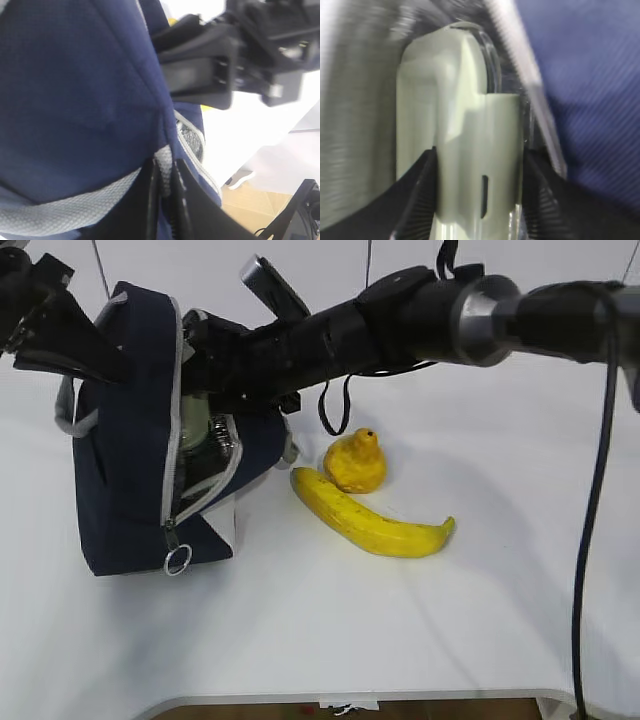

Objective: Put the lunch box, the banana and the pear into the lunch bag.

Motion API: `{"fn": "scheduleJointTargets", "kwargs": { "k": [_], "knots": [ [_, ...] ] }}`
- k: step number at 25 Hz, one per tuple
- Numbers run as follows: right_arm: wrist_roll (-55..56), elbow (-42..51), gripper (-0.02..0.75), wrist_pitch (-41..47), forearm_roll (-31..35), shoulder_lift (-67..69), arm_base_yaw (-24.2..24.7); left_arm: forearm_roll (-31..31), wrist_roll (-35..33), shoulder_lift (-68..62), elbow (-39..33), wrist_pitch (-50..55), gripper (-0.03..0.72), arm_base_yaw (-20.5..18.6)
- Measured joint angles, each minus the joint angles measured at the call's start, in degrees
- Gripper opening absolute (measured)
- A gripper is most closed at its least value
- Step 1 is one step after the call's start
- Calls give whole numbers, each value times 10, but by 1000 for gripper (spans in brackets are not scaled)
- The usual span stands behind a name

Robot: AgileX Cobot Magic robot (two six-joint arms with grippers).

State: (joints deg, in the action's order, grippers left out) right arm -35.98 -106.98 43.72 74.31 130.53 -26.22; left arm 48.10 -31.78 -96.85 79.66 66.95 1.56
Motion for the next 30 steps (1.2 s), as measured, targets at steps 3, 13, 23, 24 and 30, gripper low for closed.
{"fn": "scheduleJointTargets", "kwargs": {
  "k": [3,13,23,24,30],
  "knots": [
    [0,-27,367,-1,2,29,-1,-1,0,0,0,0,15,0],
    [1,-43,367,-4,1,67,-1,-41,0,-6,1,14,15,0],
    [11,-43,411,-12,-28,68,-3,-43,0,-32,2,21,14,0],
    [17,-43,425,-12,-33,68,-3,-43,0,-32,2,21,14,0],
    [47,-45,482,-12,-65,68,-3,-43,0,-32,2,22,14,0]
  ]
}}
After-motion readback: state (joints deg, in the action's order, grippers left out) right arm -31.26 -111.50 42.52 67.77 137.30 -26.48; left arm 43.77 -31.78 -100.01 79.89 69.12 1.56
